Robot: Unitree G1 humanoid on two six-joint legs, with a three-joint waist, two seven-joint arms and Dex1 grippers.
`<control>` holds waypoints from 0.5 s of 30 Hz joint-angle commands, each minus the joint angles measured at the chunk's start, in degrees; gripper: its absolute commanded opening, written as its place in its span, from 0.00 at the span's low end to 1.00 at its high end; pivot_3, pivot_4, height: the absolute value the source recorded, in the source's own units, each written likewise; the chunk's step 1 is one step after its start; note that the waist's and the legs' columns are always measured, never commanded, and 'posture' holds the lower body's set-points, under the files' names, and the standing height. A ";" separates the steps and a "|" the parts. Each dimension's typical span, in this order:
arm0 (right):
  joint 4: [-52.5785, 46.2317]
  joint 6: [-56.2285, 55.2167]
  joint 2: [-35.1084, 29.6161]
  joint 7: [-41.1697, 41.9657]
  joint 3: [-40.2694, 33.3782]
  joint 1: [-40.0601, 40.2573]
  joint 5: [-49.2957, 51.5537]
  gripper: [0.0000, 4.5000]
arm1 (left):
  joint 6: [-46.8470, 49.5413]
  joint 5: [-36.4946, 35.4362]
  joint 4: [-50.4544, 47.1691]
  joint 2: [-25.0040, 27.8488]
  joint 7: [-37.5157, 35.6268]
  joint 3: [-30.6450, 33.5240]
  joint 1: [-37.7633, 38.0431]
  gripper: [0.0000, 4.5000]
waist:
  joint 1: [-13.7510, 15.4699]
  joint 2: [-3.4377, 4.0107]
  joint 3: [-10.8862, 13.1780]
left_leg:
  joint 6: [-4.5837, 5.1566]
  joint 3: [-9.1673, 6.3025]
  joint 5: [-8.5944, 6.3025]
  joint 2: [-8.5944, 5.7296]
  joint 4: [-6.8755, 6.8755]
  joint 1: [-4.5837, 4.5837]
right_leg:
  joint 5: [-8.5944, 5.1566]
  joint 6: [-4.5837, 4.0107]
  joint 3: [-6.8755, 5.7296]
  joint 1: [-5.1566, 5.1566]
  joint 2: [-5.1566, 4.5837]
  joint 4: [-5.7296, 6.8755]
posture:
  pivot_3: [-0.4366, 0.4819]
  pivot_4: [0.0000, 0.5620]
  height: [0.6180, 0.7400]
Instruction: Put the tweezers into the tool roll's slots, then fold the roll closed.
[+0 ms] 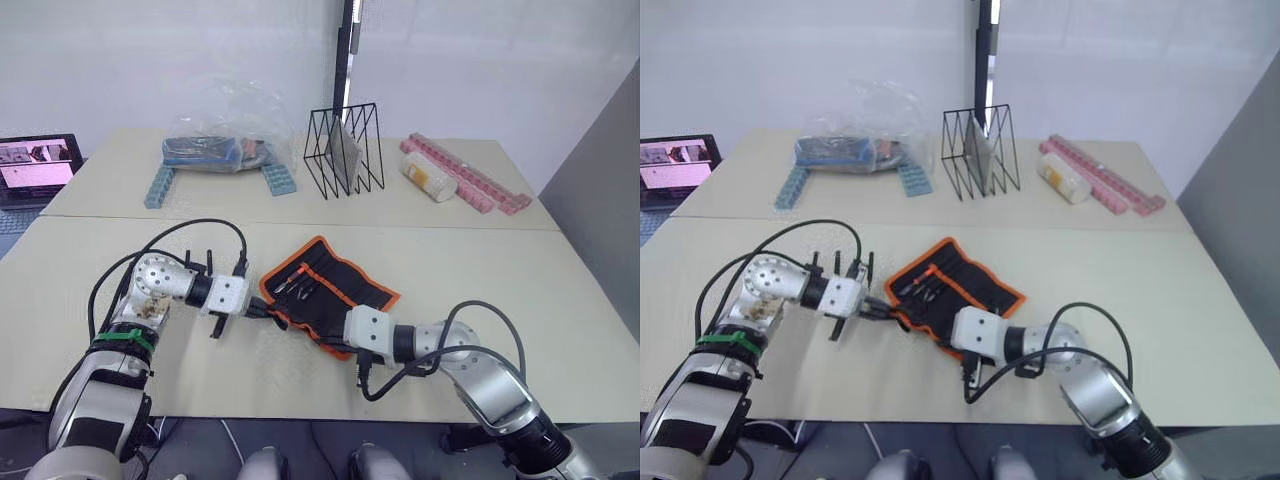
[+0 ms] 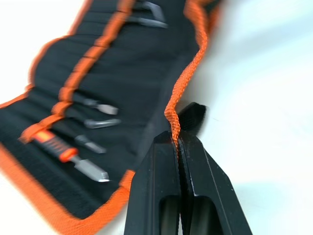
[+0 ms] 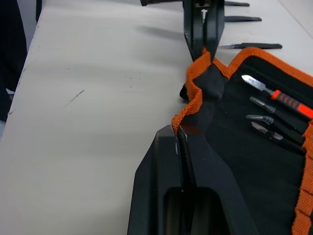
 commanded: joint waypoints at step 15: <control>-3.76 21.24 8.54 -5.82 -9.88 -3.62 18.27 0.59 | -9.88 3.03 2.75 2.31 3.89 -3.14 1.73 0.00 | -0.17 -0.03 -0.04 | 0.00 -0.03 0.00 0.04 0.01 0.08 | 0.01 0.00 0.01 0.06 0.02 0.13 | 0.48 0.27 0.97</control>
